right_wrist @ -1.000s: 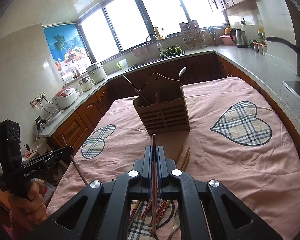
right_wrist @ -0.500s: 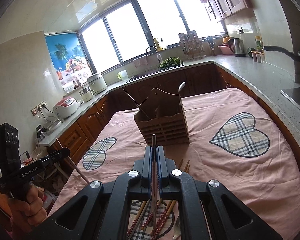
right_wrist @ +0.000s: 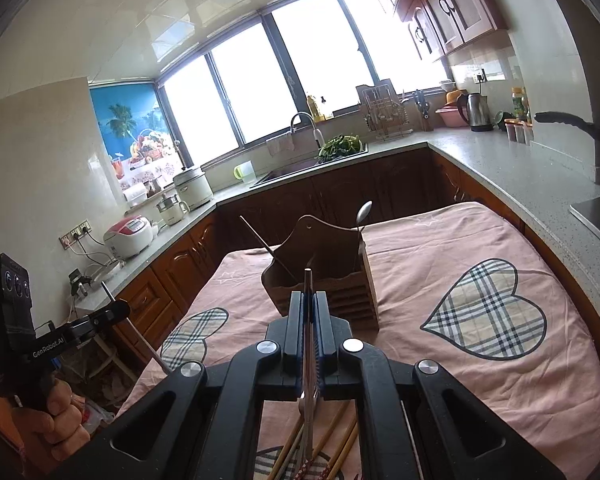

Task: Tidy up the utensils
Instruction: 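Carry both held utensils up and lower them into the wooden holder, then open the left tool while the right tool opens, leaving both utensils in the holder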

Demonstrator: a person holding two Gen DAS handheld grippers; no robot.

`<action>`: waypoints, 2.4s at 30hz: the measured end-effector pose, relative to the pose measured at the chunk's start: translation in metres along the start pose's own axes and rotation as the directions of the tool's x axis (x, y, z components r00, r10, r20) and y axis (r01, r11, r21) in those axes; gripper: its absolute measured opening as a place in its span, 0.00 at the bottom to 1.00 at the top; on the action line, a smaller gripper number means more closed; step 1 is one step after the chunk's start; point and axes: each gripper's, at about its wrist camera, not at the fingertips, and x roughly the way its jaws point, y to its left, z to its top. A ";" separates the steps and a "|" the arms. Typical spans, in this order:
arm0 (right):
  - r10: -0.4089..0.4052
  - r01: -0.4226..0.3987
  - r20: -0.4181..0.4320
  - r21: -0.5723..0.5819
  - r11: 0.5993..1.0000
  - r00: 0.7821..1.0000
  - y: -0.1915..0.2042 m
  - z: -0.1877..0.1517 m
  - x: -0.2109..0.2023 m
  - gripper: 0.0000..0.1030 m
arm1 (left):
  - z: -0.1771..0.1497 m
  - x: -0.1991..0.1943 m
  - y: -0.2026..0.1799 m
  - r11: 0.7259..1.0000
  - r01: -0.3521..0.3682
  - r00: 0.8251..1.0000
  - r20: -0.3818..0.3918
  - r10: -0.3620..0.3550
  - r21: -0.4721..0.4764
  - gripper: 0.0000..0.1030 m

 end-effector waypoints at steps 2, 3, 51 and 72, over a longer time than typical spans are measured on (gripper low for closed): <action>-0.001 0.000 0.023 0.004 1.000 1.000 -0.002 0.012 0.005 0.04 | 0.012 0.005 0.000 1.000 -0.001 1.000 0.021 0.001 -0.002 0.04; -0.003 0.003 0.039 0.005 1.000 0.999 -0.003 0.019 0.007 0.04 | 0.017 0.008 0.000 1.000 -0.001 0.999 0.033 0.001 -0.001 0.04; -0.079 0.079 0.029 0.017 0.997 0.996 -0.063 0.069 0.178 0.12 | 0.049 0.193 0.033 0.989 -0.120 0.993 0.012 0.121 -0.087 0.05; -0.118 0.170 -0.218 0.237 0.957 0.969 -0.071 -0.009 0.099 1.00 | -0.020 0.106 0.026 0.991 -0.118 0.989 -0.098 0.112 -0.063 0.79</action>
